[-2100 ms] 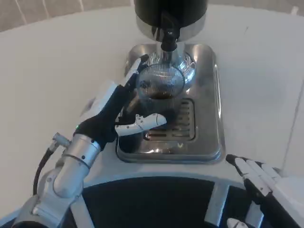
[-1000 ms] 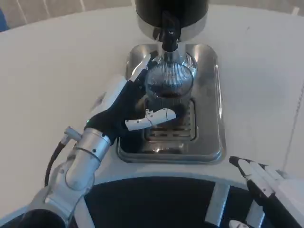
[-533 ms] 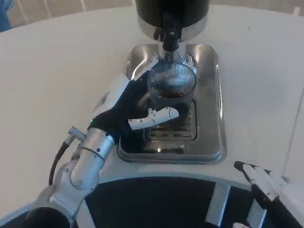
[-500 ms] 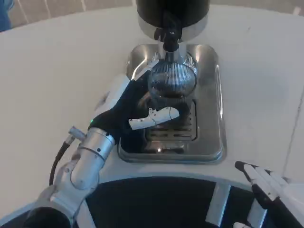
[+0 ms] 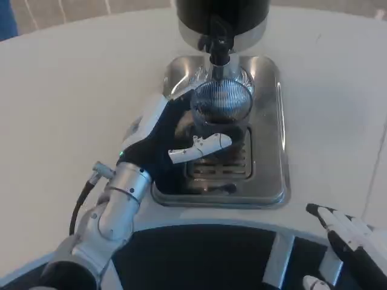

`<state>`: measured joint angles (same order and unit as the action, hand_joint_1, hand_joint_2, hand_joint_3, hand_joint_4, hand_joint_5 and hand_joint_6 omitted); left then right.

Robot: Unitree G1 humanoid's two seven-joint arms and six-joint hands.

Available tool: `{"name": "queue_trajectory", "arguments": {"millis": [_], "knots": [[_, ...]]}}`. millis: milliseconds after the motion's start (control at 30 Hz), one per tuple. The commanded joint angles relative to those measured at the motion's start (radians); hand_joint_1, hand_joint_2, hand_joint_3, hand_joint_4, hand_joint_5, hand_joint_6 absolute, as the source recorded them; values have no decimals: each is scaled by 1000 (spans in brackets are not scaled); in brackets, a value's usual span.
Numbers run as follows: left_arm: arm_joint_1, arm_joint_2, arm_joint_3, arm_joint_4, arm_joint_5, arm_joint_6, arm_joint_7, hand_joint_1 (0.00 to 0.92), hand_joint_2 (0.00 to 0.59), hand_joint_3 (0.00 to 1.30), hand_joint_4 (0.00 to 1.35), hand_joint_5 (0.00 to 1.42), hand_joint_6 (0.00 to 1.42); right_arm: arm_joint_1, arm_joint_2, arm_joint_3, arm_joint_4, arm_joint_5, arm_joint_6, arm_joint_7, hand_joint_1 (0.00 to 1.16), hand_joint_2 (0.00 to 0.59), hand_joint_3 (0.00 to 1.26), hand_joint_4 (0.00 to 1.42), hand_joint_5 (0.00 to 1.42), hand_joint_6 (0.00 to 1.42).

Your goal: Grasp the cup under the faucet to collect the drink, then remove the cup.

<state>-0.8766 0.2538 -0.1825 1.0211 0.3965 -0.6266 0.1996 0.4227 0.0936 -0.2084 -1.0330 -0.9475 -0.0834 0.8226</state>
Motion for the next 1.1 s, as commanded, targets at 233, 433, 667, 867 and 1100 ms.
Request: {"name": "queue_trajectory", "arguments": {"millis": [233, 433, 667, 867, 1100], "knots": [[-13, -21, -9, 42, 9, 8, 30, 416, 96, 328, 354, 408, 87, -69, 85, 28, -14, -33, 62, 16, 146, 515, 34, 0, 0, 0], [-6, -24, -3, 48, 12, -4, 73, 461, 118, 454, 476, 605, 138, -78, 82, 51, -14, -60, 86, 21, 158, 515, 34, 0, 0, 0], [9, -21, 2, 51, 12, -14, 131, 494, 125, 661, 702, 843, 226, -81, 74, 82, -14, -86, 118, 19, 184, 509, 45, 0, 0, 0], [24, -15, 11, 50, 7, -27, 175, 517, 117, 802, 845, 997, 291, -78, 78, 109, -14, -108, 128, 12, 192, 509, 45, 0, 0, 0], [43, -5, 29, 33, -5, -56, 200, 534, 111, 902, 965, 1119, 338, -87, 81, 126, -14, -124, 130, 9, 198, 509, 44, 0, 0, 0]]}}
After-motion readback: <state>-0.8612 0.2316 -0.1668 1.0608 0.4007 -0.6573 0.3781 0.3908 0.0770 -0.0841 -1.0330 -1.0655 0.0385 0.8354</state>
